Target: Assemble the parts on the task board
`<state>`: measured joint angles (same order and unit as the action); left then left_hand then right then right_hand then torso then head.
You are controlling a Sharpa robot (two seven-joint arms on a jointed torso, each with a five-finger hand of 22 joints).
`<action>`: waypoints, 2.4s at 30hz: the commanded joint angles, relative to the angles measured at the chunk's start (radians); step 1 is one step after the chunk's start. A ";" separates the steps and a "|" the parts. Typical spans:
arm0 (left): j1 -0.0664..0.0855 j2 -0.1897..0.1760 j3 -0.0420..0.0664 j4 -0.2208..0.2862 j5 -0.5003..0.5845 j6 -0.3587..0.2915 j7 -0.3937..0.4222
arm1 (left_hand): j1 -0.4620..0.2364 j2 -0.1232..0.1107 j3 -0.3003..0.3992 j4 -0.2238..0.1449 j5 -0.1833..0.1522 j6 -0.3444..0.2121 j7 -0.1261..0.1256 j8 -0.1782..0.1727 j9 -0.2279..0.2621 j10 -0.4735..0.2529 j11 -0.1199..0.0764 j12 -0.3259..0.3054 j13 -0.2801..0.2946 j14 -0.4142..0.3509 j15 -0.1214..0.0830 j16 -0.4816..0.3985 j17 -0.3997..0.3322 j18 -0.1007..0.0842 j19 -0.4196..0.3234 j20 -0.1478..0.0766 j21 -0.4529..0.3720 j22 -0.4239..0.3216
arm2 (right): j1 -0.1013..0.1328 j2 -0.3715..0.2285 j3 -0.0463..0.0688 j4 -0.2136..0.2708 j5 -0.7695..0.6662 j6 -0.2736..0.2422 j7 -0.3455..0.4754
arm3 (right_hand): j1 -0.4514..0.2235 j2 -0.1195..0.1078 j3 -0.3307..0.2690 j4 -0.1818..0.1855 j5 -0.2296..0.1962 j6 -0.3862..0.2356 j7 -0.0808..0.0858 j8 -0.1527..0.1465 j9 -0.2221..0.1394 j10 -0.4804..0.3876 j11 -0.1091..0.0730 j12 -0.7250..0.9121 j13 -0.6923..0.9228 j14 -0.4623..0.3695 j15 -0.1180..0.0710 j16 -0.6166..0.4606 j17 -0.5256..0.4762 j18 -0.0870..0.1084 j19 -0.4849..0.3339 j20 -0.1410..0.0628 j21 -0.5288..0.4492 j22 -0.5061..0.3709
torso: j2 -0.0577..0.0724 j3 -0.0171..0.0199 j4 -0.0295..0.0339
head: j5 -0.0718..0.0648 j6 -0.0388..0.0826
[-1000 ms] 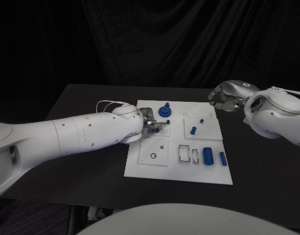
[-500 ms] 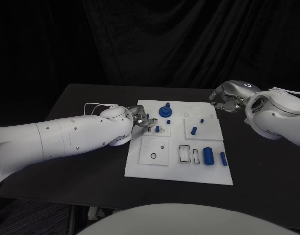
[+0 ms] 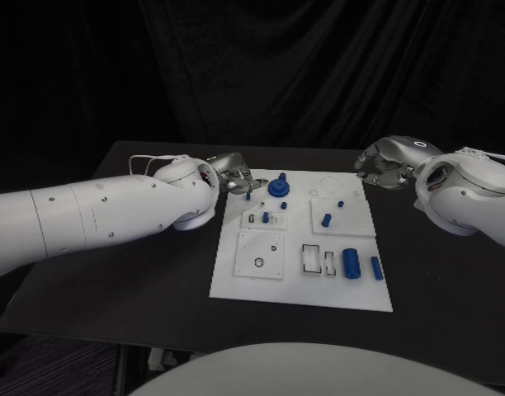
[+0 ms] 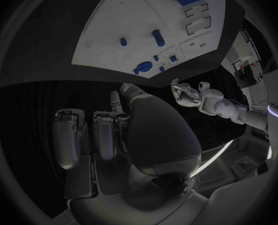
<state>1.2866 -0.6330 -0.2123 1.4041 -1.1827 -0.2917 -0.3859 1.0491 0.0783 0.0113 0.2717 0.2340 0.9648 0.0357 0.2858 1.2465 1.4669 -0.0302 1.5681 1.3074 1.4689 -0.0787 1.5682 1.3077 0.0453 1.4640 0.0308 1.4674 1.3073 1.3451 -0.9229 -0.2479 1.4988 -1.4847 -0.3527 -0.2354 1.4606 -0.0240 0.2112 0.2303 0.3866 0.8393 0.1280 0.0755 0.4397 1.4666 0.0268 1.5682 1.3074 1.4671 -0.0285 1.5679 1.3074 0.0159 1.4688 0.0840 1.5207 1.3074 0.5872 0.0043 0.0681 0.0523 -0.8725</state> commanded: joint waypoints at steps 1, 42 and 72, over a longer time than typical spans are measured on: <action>0.030 0.003 0.002 -0.012 0.069 0.138 -0.003 | 0.039 0.000 0.002 -0.015 0.005 -0.018 0.005 -0.016 -0.003 0.104 0.000 0.003 0.263 0.102 -0.003 0.003 0.263 -0.008 0.024 -0.001 0.002 0.150 | -0.002 -0.002 0.001 0.006 -0.004 -0.009 -0.015 | -0.008 -0.004 0.005 0.002 0.005 0.003 0.000 -0.005 -0.001 0.104 0.010 0.003 0.263 0.104 0.007 0.003 0.263 0.001 0.057 0.006 -0.004 0.240 | 0.000 -0.0008 -0.0003 | 0.003 0.000; 0.214 0.236 0.002 -0.464 0.280 0.781 -0.209 | 0.043 0.048 -0.144 -0.011 -0.154 -0.188 0.123 -0.226 -0.766 0.104 0.105 0.003 0.263 0.102 0.092 0.003 0.263 -0.001 0.003 0.089 -0.027 0.154 | 0.007 0.046 0.001 -0.001 -0.004 -0.005 -0.013 | -0.008 -0.003 0.007 0.003 0.007 0.005 -0.002 -0.004 -0.002 0.104 0.008 0.003 0.263 0.104 0.007 0.003 0.263 0.000 0.061 0.006 0.002 0.243 | 0.038 -0.0034 -0.0310 | 0.036 0.008; 0.196 0.293 0.002 -0.538 0.288 0.828 -0.248 | 0.079 0.062 -0.116 -0.109 -0.084 0.053 0.048 -0.130 -0.679 0.104 0.041 0.003 0.263 0.102 0.038 0.003 0.263 0.001 0.000 0.040 -0.039 0.160 | 0.007 0.065 0.001 -0.010 -0.004 -0.029 0.005 | -0.008 -0.002 0.010 0.003 0.008 0.007 -0.004 -0.004 -0.003 0.104 0.007 0.003 0.263 0.104 0.006 0.003 0.263 -0.001 0.063 0.006 0.003 0.244 | 0.047 -0.0040 -0.0542 | 0.061 0.023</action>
<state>1.4846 -0.3438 -0.2115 0.8670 -0.9057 0.5254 -0.6299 1.1234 0.1428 -0.1056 0.1651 0.1447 1.0251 0.0842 0.1529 0.5656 1.4679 0.0174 1.5681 1.3074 1.4669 -0.0342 1.5682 1.3073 0.0454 1.4637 0.0766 1.4306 1.3077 1.3498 -0.8560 -0.2476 1.4867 -1.4847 -0.3600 -0.2318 1.4606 -0.0239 0.2139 0.2331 0.3906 0.8429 0.1244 0.0755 0.4379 1.4666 0.0268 1.5682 1.3073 1.4671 -0.0285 1.5679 1.3073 0.0159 1.4688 0.0840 1.5207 1.3075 0.6323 0.0005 0.0155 0.1115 -0.8492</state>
